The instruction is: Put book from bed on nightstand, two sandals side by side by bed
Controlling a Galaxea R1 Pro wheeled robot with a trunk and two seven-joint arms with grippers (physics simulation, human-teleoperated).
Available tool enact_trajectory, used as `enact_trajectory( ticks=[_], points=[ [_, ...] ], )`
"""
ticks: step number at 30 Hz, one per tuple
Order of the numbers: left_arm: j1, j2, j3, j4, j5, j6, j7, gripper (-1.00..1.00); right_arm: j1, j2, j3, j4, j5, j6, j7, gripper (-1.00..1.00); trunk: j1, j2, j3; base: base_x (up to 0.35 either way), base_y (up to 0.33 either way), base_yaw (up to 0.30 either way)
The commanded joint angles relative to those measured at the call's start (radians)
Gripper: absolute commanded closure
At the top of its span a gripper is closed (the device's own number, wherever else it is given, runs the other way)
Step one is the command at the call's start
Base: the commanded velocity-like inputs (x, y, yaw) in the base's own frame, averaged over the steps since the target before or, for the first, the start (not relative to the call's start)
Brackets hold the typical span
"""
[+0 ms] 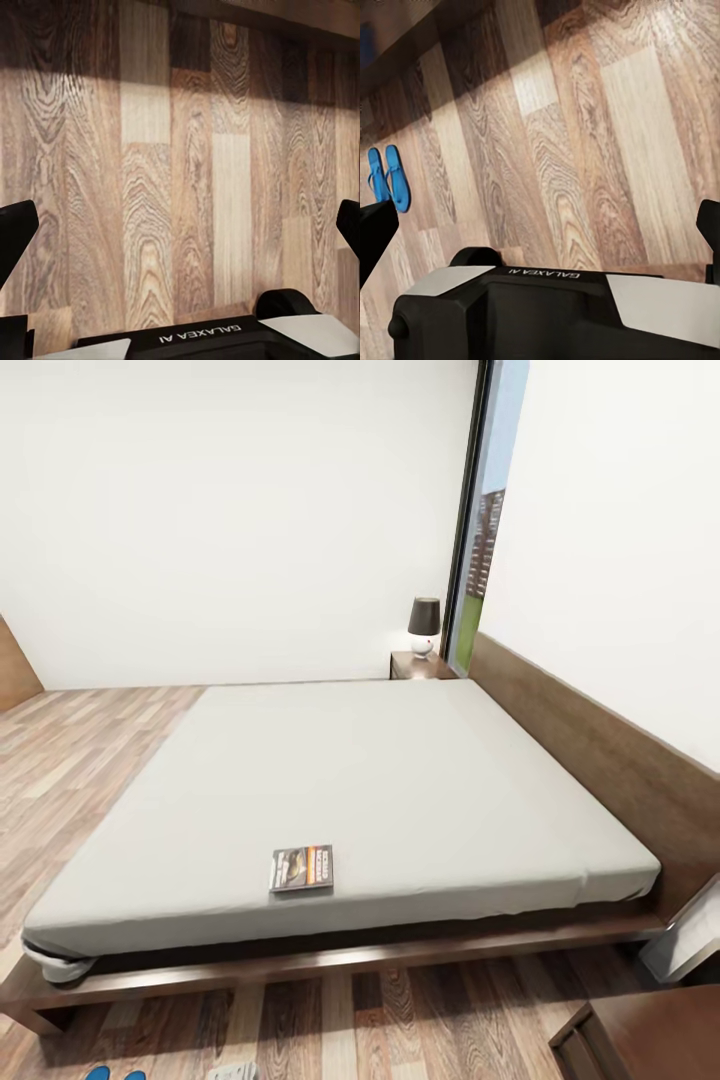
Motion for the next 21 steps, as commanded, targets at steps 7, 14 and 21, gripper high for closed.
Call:
enact_trajectory(
  ticks=[7, 14, 21],
  points=[
    [0.000, 0.000, -0.009, 0.001, 0.008, -0.004, -0.003, -1.00, -0.001, 0.000, -0.001, 0.002, -0.003, -0.002, 0.004, -1.00, -0.027, 0.049, 0.021, 0.000, 0.000, 0.000],
    [0.000, 0.000, -0.009, 0.001, 0.008, -0.004, -0.003, -1.00, 0.000, -0.001, -0.001, 0.002, -0.004, -0.002, 0.003, -1.00, -0.054, 0.098, 0.043, 0.000, 0.000, 0.000],
    [0.000, 0.000, -0.009, 0.001, 0.008, -0.004, -0.003, -1.00, 0.000, -0.001, -0.001, 0.002, -0.005, -0.002, 0.004, -1.00, -0.081, 0.147, 0.065, 0.000, 0.000, 0.000]
  ],
)
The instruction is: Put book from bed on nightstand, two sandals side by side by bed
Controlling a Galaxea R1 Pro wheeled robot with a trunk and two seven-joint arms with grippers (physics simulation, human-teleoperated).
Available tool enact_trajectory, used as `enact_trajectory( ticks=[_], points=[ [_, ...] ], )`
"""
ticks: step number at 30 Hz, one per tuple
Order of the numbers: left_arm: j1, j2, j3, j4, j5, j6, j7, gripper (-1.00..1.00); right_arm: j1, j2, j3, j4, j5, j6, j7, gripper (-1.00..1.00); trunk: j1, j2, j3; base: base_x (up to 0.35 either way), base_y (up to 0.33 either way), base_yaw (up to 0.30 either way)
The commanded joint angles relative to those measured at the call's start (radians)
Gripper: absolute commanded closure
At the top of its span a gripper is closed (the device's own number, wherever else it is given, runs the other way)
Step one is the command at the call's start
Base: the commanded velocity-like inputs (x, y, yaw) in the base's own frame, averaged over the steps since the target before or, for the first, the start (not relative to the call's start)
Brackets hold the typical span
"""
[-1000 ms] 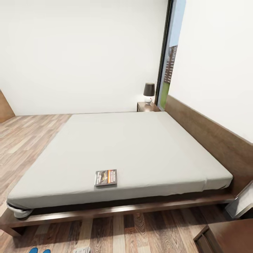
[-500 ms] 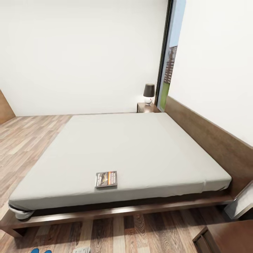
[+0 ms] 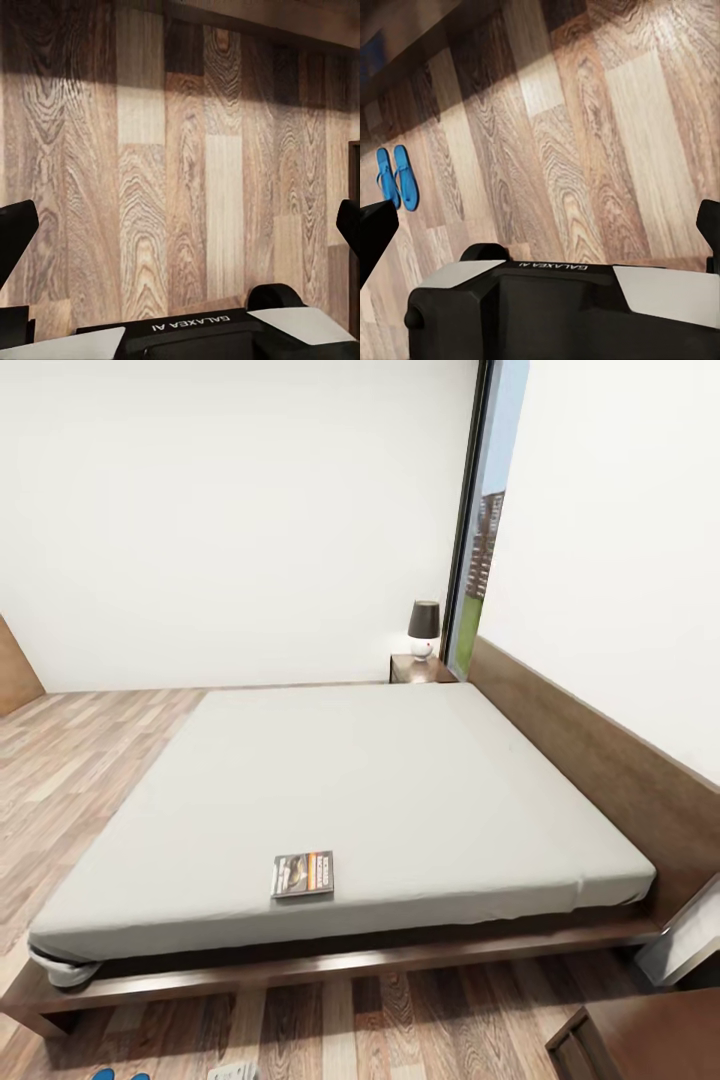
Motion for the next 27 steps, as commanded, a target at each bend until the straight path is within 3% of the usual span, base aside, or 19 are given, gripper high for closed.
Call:
enact_trajectory(
  ticks=[1, 27],
  points=[
    [-0.001, 0.000, -0.009, 0.001, 0.008, -0.004, -0.003, -1.00, -0.001, 0.000, -0.001, 0.002, -0.004, -0.002, 0.004, -1.00, -0.004, 0.007, 0.002, 0.000, 0.000, 0.000],
    [-0.001, 0.000, -0.009, 0.001, 0.008, -0.004, -0.003, -1.00, -0.001, 0.000, -0.001, 0.002, -0.004, -0.002, 0.002, -1.00, -0.104, 0.189, 0.084, 0.000, 0.000, 0.000]
  ],
)
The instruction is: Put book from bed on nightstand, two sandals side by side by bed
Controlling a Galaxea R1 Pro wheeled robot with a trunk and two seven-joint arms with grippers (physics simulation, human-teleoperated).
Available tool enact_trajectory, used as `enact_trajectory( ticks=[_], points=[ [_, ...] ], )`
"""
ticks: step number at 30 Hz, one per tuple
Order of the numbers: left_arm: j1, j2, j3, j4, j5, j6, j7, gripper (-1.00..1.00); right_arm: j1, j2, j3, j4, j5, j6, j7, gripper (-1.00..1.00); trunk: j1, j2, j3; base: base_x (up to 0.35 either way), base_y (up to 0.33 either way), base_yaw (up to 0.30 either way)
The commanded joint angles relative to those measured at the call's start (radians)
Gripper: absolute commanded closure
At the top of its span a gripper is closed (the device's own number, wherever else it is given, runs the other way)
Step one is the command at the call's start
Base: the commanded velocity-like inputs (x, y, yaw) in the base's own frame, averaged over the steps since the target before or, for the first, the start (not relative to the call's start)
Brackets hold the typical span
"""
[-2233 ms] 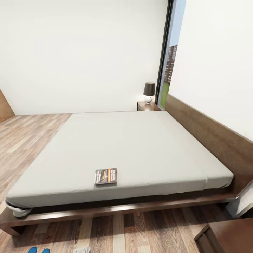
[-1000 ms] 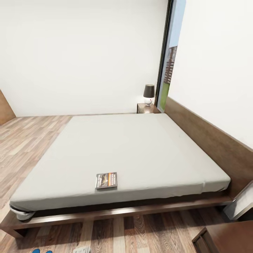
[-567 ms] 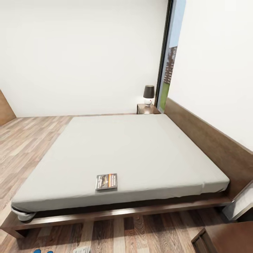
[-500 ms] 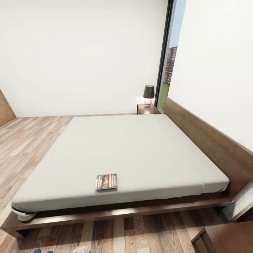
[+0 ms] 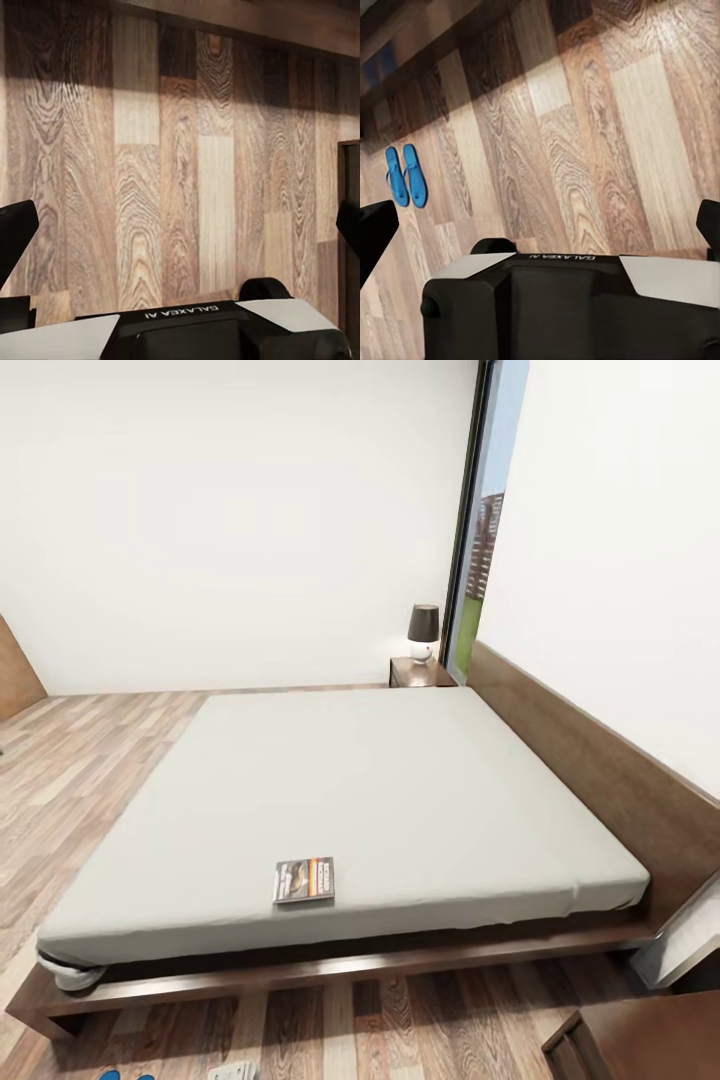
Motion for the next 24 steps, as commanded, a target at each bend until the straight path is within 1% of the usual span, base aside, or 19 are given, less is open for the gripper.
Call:
enact_trajectory(
  ticks=[1, 24],
  points=[
    [-0.001, 0.000, -0.009, 0.001, 0.008, -0.004, -0.003, -1.00, -0.001, 0.000, -0.001, 0.002, -0.004, -0.002, 0.004, -1.00, -0.004, 0.007, 0.002, 0.000, 0.000, 0.000],
    [-0.001, 0.000, -0.009, 0.001, 0.008, -0.004, -0.003, -1.00, -0.001, 0.000, 0.000, 0.002, -0.004, -0.002, 0.007, -1.00, -0.092, 0.168, 0.074, 0.000, 0.000, 0.000]
  ],
)
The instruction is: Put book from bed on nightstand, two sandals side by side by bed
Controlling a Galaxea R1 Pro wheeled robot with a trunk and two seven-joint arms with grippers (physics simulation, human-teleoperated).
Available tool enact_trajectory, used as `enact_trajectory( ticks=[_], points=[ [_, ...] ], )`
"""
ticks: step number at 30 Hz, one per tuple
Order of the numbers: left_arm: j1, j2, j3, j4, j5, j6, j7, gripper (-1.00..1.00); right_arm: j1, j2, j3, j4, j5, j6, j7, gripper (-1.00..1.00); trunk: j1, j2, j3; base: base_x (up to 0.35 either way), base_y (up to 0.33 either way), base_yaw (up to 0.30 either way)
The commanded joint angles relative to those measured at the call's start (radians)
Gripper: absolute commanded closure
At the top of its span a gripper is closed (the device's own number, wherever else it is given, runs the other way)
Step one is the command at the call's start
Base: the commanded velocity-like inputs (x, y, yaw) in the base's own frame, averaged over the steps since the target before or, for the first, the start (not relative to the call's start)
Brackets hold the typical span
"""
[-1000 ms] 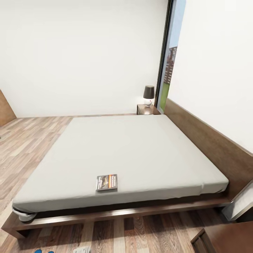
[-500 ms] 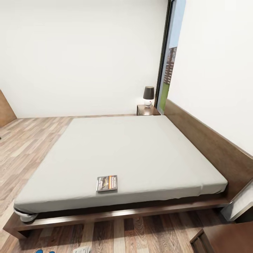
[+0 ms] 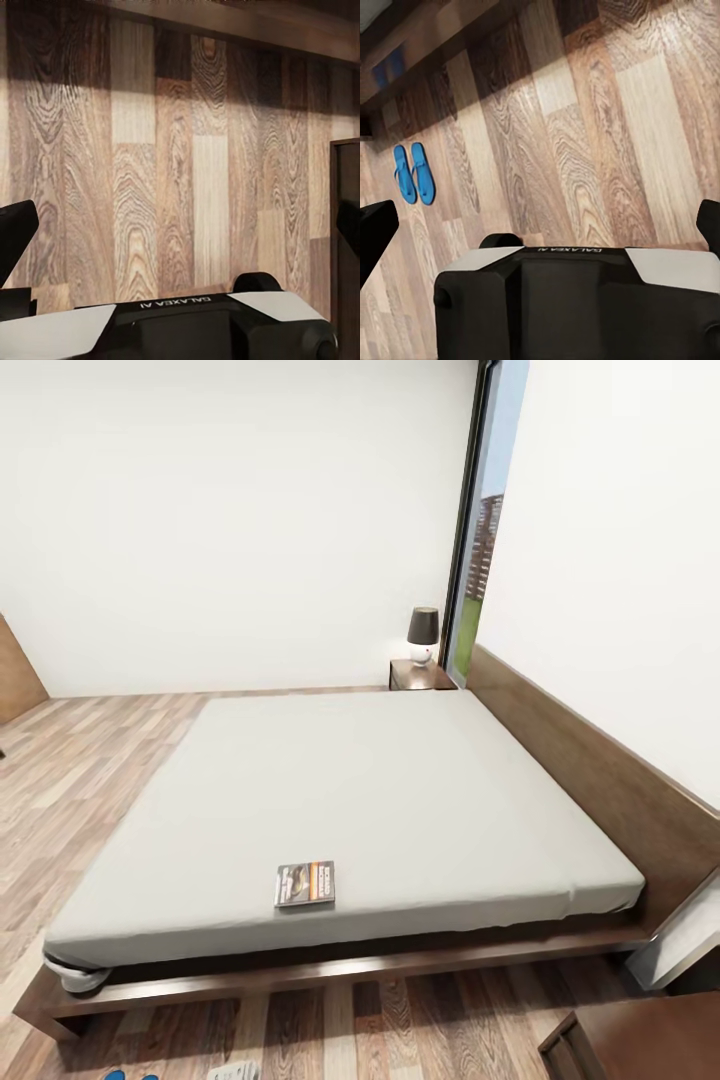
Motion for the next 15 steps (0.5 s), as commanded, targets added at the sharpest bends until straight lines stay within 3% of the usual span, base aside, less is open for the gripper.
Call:
enact_trajectory(
  ticks=[1, 15],
  points=[
    [-0.001, 0.000, -0.008, 0.001, 0.008, -0.004, -0.003, -1.00, -0.001, 0.000, -0.001, 0.002, -0.003, -0.002, 0.004, -1.00, -0.004, 0.006, 0.002, 0.000, 0.000, 0.000],
    [-0.001, 0.000, -0.008, 0.002, 0.008, -0.004, -0.003, -1.00, -0.001, 0.000, -0.001, 0.002, -0.003, -0.002, 0.004, -1.00, -0.058, 0.104, 0.046, 0.000, 0.000, 0.000]
  ],
)
